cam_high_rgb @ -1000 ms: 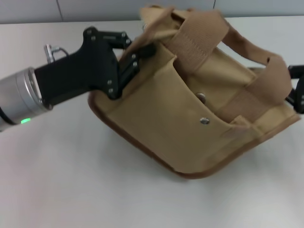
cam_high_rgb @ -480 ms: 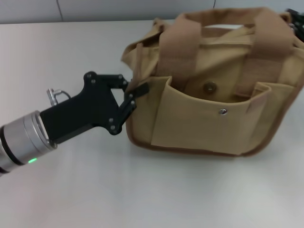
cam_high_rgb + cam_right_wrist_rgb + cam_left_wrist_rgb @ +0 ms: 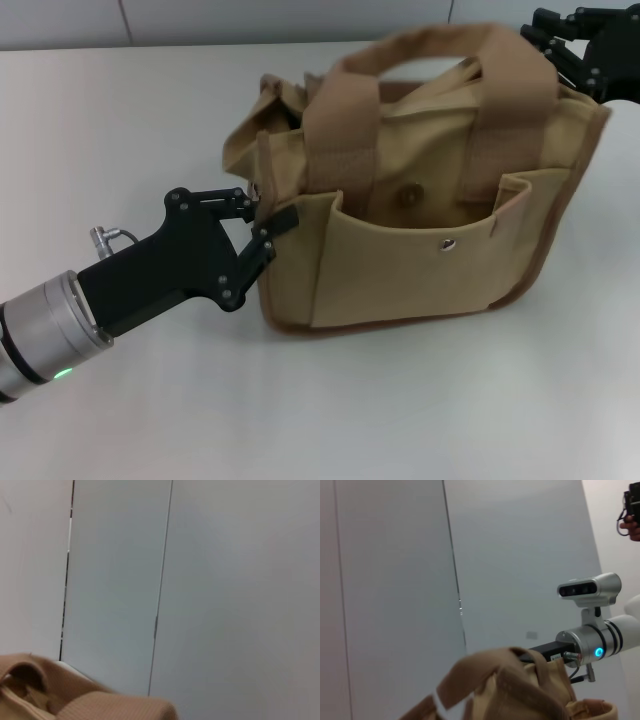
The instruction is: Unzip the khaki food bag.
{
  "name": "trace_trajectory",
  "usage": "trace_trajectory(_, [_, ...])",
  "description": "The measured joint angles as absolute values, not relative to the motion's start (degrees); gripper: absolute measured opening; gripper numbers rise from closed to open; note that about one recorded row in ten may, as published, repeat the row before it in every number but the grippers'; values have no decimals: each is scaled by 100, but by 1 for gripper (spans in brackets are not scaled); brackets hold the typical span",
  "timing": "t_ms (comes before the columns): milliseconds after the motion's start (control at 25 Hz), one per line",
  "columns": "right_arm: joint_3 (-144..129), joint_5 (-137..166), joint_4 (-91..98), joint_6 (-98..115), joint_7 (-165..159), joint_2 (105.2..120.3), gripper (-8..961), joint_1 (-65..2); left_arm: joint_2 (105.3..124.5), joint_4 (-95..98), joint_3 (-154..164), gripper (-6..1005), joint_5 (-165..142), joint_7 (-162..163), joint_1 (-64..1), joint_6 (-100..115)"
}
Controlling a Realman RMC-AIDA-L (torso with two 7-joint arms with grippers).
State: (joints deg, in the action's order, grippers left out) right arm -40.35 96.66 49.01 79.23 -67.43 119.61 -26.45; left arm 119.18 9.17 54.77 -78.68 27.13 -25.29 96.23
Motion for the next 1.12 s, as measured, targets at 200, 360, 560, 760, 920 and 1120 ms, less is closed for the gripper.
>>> trace_trajectory(200, [-4017,9613,4924,7932,-6796,11958,123,-2596,11907,926,5470,122,-7856,2773,-2444,9694])
trace_trajectory(360, [-4034,9049,4997,7969,-6781,11940,249,-2318,11866,1055,5408,212,-7856,2782,-2319,9968])
trace_trajectory(560, [-3980,8418,4981,8061,-6781,11940,609,-1965,11858,1359,5231,420,-7854,2843,-2060,10274])
trace_trajectory(760, [-3781,7321,4414,9169,-6905,11864,745,-1476,11823,1974,4909,618,-7908,3468,-1703,11004])
trace_trajectory(920, [-3772,7597,4200,10109,-6912,11766,792,-1356,11794,2583,5168,782,-8283,4080,-1608,11164])
trace_trajectory(1120, [-3806,9270,4201,11346,-6760,11722,852,-1370,11825,3025,5506,842,-9276,4963,-1759,11165])
